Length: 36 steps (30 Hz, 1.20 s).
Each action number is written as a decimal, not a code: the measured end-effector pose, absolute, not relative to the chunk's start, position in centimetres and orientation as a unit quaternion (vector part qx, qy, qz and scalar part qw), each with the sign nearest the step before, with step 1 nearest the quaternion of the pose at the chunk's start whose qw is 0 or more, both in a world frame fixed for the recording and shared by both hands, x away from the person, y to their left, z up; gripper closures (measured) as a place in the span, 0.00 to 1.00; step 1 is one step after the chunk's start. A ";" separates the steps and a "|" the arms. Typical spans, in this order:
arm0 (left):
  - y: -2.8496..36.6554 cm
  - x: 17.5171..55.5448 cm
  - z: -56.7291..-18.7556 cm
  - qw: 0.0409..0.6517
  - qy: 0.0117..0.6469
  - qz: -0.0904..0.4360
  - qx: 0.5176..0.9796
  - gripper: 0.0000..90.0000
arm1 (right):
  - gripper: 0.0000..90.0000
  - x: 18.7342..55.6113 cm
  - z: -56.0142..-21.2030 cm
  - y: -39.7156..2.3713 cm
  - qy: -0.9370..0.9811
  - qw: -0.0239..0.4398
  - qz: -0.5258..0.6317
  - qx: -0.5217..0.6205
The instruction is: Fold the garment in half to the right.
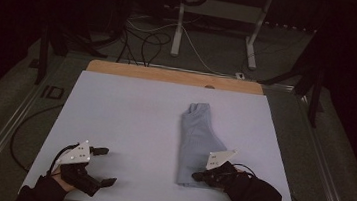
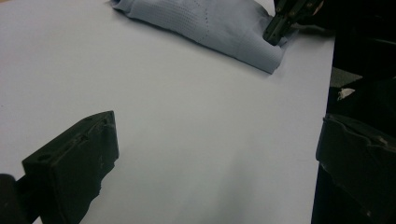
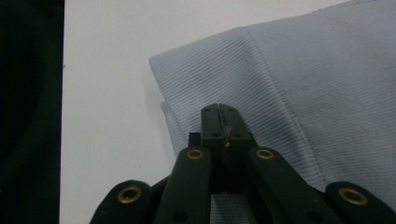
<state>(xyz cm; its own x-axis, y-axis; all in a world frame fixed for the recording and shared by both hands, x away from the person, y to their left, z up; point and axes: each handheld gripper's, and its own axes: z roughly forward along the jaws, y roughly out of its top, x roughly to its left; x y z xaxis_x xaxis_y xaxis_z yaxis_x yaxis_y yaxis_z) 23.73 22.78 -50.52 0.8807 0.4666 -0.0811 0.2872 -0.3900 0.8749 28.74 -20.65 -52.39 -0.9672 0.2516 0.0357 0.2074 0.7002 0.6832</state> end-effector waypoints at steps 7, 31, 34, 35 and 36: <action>22.9 23.7 -50.6 0.505 0.228 0.089 0.828 0.01 | 1.00 28.3 -52.5 -21.4 0.926 0.021 0.354 0.127; 22.9 23.6 -50.4 0.505 0.223 0.089 0.829 0.01 | 0.92 29.1 -50.2 -21.9 0.905 0.031 0.403 0.131; 22.9 23.6 -50.4 0.507 0.224 0.089 0.827 0.01 | 0.82 29.5 -49.6 -21.8 0.901 0.032 0.412 0.132; 22.9 23.6 -50.4 0.506 0.223 0.089 0.828 0.01 | 0.82 29.6 -49.5 -21.7 0.899 0.032 0.414 0.136; 22.9 23.6 -50.4 0.506 0.223 0.089 0.828 0.01 | 0.79 29.7 -49.3 -21.6 0.897 0.028 0.417 0.140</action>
<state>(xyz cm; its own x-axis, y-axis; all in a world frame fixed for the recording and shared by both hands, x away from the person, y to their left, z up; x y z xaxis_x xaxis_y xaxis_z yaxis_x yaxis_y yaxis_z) 23.60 22.88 -50.38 0.8846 0.4597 -0.0782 0.2795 -0.3885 0.8780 29.70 -21.65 -49.26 -0.9593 0.2743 0.0668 0.2278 0.6123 0.7571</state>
